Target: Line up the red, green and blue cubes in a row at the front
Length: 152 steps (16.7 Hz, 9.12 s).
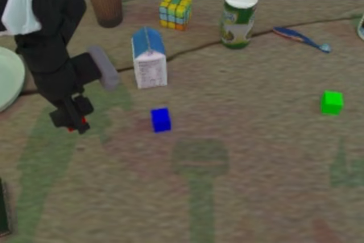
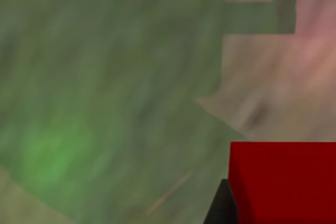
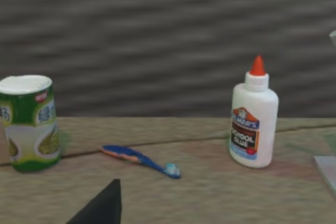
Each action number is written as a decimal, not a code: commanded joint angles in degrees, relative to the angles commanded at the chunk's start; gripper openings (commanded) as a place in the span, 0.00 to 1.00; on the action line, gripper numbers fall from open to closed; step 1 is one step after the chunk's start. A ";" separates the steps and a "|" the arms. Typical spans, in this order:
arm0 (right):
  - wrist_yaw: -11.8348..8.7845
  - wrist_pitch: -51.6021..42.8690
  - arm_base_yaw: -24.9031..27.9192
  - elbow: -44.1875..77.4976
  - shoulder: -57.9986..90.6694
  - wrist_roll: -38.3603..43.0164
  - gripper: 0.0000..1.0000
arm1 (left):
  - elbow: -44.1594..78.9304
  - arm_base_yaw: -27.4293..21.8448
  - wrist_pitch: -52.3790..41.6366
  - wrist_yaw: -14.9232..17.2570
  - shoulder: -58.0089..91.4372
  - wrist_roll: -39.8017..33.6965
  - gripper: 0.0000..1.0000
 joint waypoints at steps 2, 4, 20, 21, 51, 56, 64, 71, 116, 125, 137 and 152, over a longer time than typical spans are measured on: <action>0.00 0.00 0.00 0.00 0.00 0.00 1.00 | -0.69 -1.89 -0.10 0.02 -0.82 0.38 0.00; 0.00 0.00 0.00 0.00 0.00 0.00 1.00 | -2.01 -5.32 -0.23 0.03 -2.45 0.80 0.00; 0.00 0.00 0.00 0.00 0.00 0.00 1.00 | -10.23 -24.59 -0.26 -0.12 -10.67 3.67 0.00; 0.00 0.00 0.00 0.00 0.00 0.00 1.00 | -11.03 -24.61 1.12 -0.10 -10.08 3.63 0.00; 0.00 0.00 0.00 0.00 0.00 0.00 1.00 | -18.16 -24.99 14.26 -0.11 -4.18 3.50 1.00; 0.00 0.00 0.00 0.00 0.00 0.00 1.00 | -16.44 -24.83 11.88 -0.08 -5.26 3.69 1.00; 0.00 0.00 0.00 0.00 0.00 0.00 1.00 | -9.64 -23.60 -1.32 -0.14 -11.28 3.55 1.00; -0.16 -3.79 0.55 5.92 5.90 1.00 1.00 | -13.85 -21.37 1.63 -0.42 -15.90 1.61 1.00; 0.27 -51.68 6.46 96.59 134.91 15.65 0.92 | -79.08 15.58 55.67 -1.34 -112.38 -47.11 1.00; 0.27 -51.68 6.46 96.59 134.91 15.65 0.25 | -79.08 15.58 55.67 -1.34 -112.38 -47.11 1.00; 0.58 -52.08 6.28 96.91 133.66 15.51 0.00 | -79.08 15.58 55.67 -1.34 -112.38 -47.11 1.00; 0.51 -65.14 7.30 105.07 129.03 16.27 0.00 | -79.08 15.58 55.67 -1.34 -112.38 -47.11 1.00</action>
